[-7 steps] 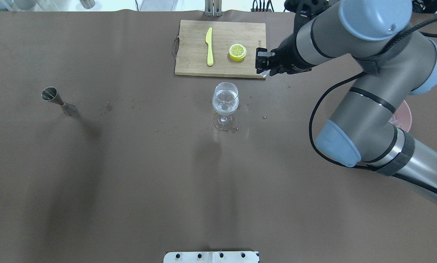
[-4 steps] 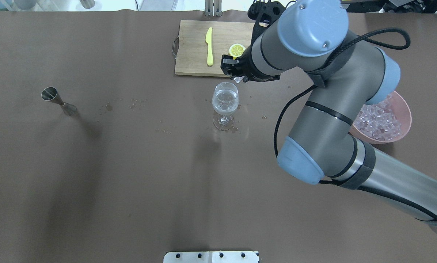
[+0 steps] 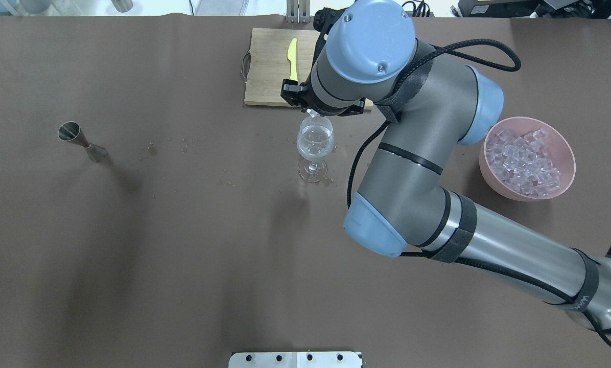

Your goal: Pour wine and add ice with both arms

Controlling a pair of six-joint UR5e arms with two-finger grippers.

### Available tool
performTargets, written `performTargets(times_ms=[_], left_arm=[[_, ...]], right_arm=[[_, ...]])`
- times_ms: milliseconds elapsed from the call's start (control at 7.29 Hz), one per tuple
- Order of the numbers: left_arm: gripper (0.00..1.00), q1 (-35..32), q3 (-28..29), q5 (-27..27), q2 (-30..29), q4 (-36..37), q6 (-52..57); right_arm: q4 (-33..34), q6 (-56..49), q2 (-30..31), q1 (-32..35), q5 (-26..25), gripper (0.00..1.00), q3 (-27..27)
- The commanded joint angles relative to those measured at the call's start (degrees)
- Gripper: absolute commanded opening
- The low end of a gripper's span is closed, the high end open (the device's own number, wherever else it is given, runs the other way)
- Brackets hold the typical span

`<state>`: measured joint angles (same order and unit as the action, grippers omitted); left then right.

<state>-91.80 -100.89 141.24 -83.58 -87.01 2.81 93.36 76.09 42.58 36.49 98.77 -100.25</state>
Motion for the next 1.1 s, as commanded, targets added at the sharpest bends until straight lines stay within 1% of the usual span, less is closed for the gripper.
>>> performTargets(times_ms=[0,823,960], left_arm=[[0.98,0.04,-0.01,0.00,0.00,0.00,0.00],[0.98,0.04,-0.01,0.00,-0.09,0.00,-0.09],[0.98,0.04,-0.01,0.00,-0.09,0.00,-0.09]], right_arm=[[3.40,-0.59,-0.22,-0.45,-0.51,0.00,-0.29],[3.49,-0.59,-0.04,-2.30,-0.77,0.00,-0.29],[3.49,-0.59,-0.13,-2.30,-0.60,0.17,-0.29]])
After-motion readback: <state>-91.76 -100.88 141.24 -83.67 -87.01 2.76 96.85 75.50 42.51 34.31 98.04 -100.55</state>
